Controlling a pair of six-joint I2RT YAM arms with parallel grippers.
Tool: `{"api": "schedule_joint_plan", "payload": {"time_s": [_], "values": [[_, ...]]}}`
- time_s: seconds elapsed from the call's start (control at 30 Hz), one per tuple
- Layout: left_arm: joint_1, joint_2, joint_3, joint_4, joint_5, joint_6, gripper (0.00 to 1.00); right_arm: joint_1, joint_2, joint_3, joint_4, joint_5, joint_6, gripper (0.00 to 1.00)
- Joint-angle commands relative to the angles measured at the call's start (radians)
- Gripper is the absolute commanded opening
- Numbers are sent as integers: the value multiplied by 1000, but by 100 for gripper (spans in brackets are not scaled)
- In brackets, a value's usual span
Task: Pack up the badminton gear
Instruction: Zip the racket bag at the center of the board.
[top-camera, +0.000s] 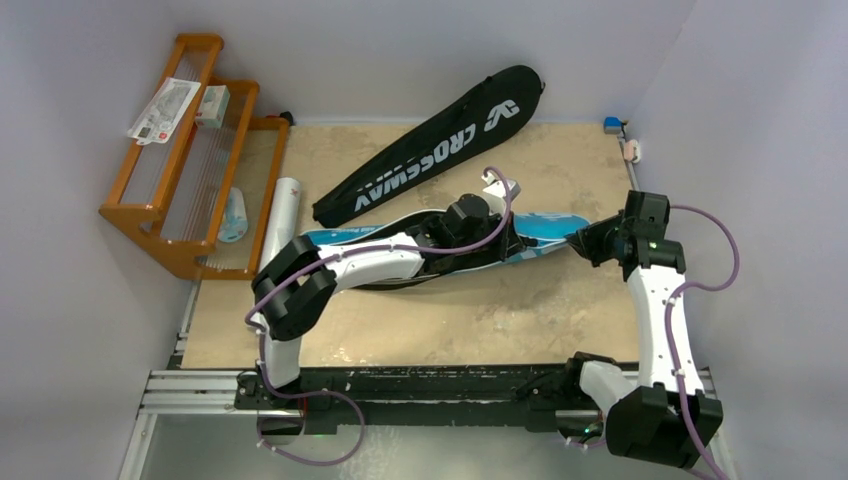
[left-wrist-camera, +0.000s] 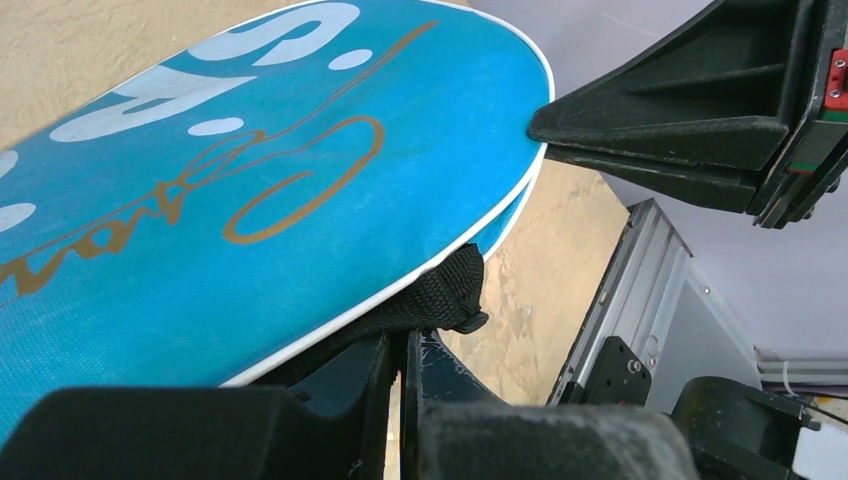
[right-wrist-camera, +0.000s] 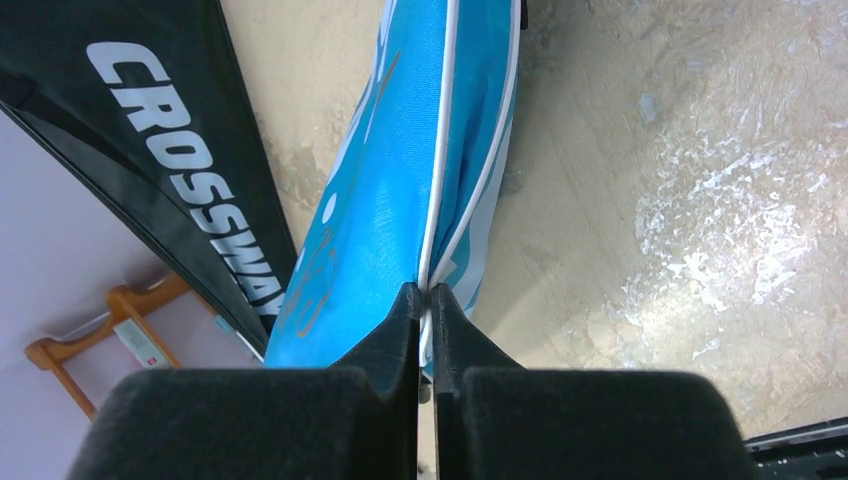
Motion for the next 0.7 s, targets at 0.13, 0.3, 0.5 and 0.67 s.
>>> {"api": "schedule_joint_plan", "payload": {"time_s": [0.13, 0.3, 0.5, 0.67], "values": [[21, -114, 6, -297, -174, 103, 0, -10, 28, 125, -50, 140, -58, 0], [27, -156, -25, -388, -157, 138, 0, -12, 29, 136, -55, 163, -65, 0], [58, -176, -87, -384, -13, 139, 0, -13, 30, 130, -45, 185, -72, 0], [77, -182, -127, -442, -67, 145, 0, -13, 25, 138, -55, 228, -77, 0]]}}
